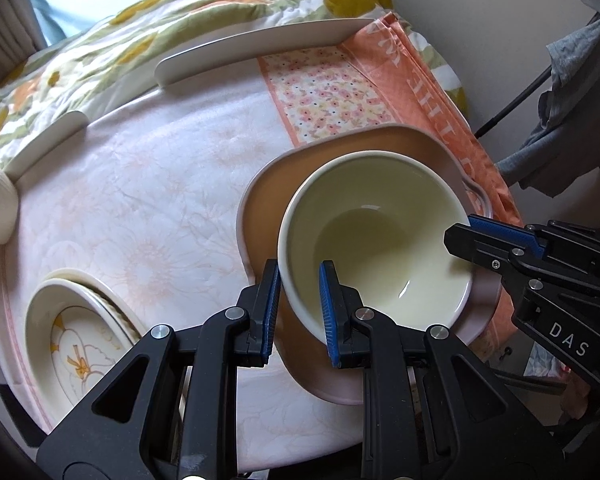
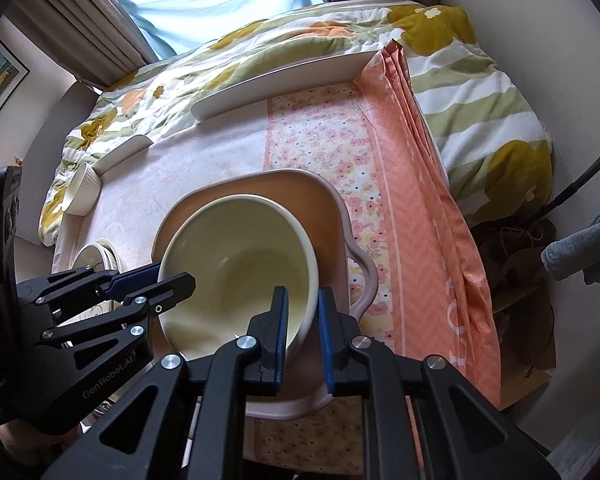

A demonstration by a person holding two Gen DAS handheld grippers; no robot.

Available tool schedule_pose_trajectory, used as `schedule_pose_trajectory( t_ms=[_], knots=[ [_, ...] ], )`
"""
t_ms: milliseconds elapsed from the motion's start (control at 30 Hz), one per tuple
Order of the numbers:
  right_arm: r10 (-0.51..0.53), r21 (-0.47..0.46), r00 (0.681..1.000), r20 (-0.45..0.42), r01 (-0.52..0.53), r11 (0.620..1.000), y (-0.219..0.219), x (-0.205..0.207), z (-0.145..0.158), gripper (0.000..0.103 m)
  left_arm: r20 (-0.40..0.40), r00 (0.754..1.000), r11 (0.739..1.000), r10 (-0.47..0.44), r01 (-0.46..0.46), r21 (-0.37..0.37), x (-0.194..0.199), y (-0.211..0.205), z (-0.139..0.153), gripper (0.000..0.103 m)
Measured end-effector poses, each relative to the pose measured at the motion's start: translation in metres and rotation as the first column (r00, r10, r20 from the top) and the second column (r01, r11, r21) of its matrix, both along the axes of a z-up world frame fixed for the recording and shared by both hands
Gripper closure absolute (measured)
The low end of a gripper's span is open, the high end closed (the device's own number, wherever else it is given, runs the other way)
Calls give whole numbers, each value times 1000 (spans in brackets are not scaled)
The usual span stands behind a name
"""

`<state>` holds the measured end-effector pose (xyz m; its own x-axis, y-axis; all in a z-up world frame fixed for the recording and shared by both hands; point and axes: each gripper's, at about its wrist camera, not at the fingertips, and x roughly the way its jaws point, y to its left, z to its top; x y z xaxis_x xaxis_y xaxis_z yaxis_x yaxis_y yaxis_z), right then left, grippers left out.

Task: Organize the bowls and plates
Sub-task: 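Carry the cream bowl into the pink basin and open both grippers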

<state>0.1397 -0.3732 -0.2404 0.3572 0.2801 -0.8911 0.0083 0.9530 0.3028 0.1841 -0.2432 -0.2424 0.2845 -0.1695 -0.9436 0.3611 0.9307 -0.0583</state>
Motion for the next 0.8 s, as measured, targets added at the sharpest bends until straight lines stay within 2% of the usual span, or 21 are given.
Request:
schedule_pose_trajectory(
  t_ms=[233,400,533,567,600,633,667,700,800],
  knots=[
    [31,-47,998,50,-29,998,5,-10,15,89,31,999,999,18,-16,-52,-5,9,21,86],
    [76,-42,990,118,-72,997,6,-22,43,89,110,993,995,51,-40,-92,-11,23,62,85],
    [137,-51,971,195,-130,990,14,-28,77,89,188,975,988,116,-94,-122,-24,49,103,82],
    [154,-62,963,224,-143,988,17,-30,87,81,205,969,985,136,-110,-132,-28,57,112,67],
    [174,-76,951,257,-159,984,22,-31,96,57,226,961,982,160,-131,-138,-32,65,121,50],
    [195,-86,938,287,-178,980,27,-32,105,39,251,950,978,184,-151,-145,-37,74,130,9],
    [216,-93,923,318,-197,976,33,-31,114,5,288,934,973,210,-170,-156,-43,84,139,1],
    [231,-92,907,353,-212,973,37,-31,121,0,323,918,969,229,-184,-164,-50,93,148,1],
    [269,-75,866,421,-262,962,52,-23,138,0,349,895,960,277,-241,-144,-59,123,165,0]
  ],
)
